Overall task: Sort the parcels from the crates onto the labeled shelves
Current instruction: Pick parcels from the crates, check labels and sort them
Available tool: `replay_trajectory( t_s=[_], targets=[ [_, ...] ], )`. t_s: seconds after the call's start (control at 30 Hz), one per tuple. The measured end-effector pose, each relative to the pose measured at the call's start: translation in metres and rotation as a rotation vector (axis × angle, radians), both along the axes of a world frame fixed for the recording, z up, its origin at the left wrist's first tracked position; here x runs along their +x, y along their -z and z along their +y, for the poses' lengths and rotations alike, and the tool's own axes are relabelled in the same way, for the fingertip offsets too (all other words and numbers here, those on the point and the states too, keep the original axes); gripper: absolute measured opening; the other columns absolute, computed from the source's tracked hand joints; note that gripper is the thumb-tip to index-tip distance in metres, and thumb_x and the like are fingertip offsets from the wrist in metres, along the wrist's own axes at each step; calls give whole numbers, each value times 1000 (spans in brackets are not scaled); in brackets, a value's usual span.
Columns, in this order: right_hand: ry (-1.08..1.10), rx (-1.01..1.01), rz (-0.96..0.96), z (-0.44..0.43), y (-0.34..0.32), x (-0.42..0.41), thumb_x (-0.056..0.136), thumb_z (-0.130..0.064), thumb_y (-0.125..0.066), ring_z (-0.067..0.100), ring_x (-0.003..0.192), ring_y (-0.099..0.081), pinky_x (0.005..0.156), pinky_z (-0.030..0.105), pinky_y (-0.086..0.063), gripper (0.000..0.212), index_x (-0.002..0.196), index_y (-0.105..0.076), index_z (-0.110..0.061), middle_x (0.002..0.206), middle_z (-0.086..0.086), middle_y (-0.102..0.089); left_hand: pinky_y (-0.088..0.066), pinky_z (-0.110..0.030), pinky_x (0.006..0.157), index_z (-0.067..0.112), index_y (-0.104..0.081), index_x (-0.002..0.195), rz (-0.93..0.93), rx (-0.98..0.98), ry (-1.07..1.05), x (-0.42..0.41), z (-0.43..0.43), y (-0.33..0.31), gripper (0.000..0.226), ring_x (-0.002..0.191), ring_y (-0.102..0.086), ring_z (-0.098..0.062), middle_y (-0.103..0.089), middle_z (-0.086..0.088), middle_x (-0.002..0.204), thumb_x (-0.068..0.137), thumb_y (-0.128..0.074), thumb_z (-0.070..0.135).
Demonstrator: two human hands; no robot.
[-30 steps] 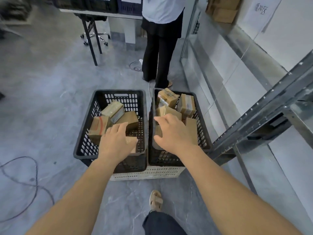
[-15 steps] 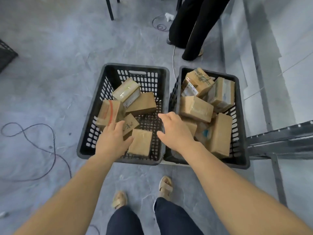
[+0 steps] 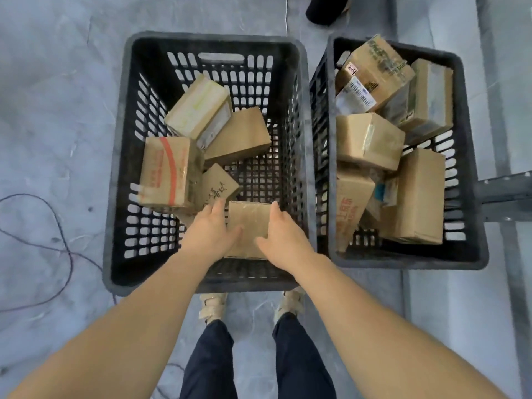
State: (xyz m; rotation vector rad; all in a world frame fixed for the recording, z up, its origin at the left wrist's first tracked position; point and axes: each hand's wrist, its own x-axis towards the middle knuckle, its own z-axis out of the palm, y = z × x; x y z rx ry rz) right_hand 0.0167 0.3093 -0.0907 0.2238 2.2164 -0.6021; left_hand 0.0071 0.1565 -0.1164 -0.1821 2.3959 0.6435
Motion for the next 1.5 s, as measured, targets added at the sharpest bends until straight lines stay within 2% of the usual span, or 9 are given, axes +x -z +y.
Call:
replay_trajectory(
  t_s=[0.17, 0.33, 0.67, 0.77, 0.83, 0.93, 1.13, 1.37, 1.5],
  targets=[
    [317, 37, -130, -12, 43, -11, 96, -21, -52, 29, 128, -47, 103, 39, -42, 83, 154, 7, -9, 148, 15, -38, -41, -42, 103, 16, -23, 149, -104, 29, -24, -9, 1, 32, 74, 128, -45, -29, -44, -12, 142, 89, -59, 41],
    [475, -15, -212, -13, 61, -8, 91, -16, -57, 29, 119, -53, 99, 44, -48, 67, 149, -24, -10, 135, 13, -51, -41, -35, 101, 18, -20, 151, -235, 148, -77, -10, 2, 37, 77, 125, -48, -26, -50, -7, 139, 89, -61, 39],
    [574, -268, 32, -23, -22, 19, 86, -14, -67, 18, 129, -46, 104, 39, -45, 91, 154, -9, -33, 147, -5, -42, -42, -33, 89, 21, -40, 133, -126, 429, -378, -14, -17, -54, 53, 110, -49, -16, -48, 7, 118, 90, -57, 47],
    [577, -401, 130, -22, -61, 19, 86, -7, -67, 10, 133, -39, 101, 26, -42, 94, 153, -8, -39, 149, -10, -35, -43, -35, 87, 22, -44, 123, -44, 477, -423, -20, -23, -95, 46, 106, -52, -19, -52, 4, 117, 90, -54, 53],
    [558, -474, 172, -21, -89, 15, 87, -4, -65, 8, 131, -38, 96, 22, -39, 94, 152, -10, -45, 149, -10, -33, -45, -40, 95, 21, -44, 128, -4, 505, -434, -24, -28, -121, 55, 108, -52, -20, -52, 2, 120, 89, -50, 59],
    [502, -539, 262, -21, -128, 8, 88, -4, -62, 11, 135, -36, 110, 37, -36, 87, 148, -19, -50, 151, -8, -31, -46, -48, 98, 25, -33, 143, 9, 553, -426, -28, -34, -158, 70, 111, -50, -21, -46, 0, 133, 88, -42, 67],
    [357, -502, 436, -18, -199, 4, 93, -5, -53, 14, 146, -16, 120, 41, -17, 63, 142, -40, -43, 159, -3, -18, -48, -51, 95, 28, -42, 132, 43, 574, -328, -27, -39, -220, 106, 113, -54, -26, -52, -2, 127, 52, -39, 97],
    [300, -526, 586, 0, -246, 5, 96, -8, -49, 7, 138, -31, 115, 31, -27, 38, 126, -62, -28, 148, -11, -38, -51, -45, 91, 21, -45, 116, 74, 695, -411, -28, -29, -260, 55, 103, -59, -20, -59, -1, 110, 81, -59, 60],
    [625, -728, 663, 15, -263, 1, 93, -10, -56, 0, 119, -52, 97, 19, -44, 39, 129, -54, -25, 125, -16, -57, -53, -41, 83, 19, -48, 123, 70, 794, -433, -29, -27, -273, 52, 102, -60, -21, -60, -5, 112, 85, -55, 53]
  ],
)
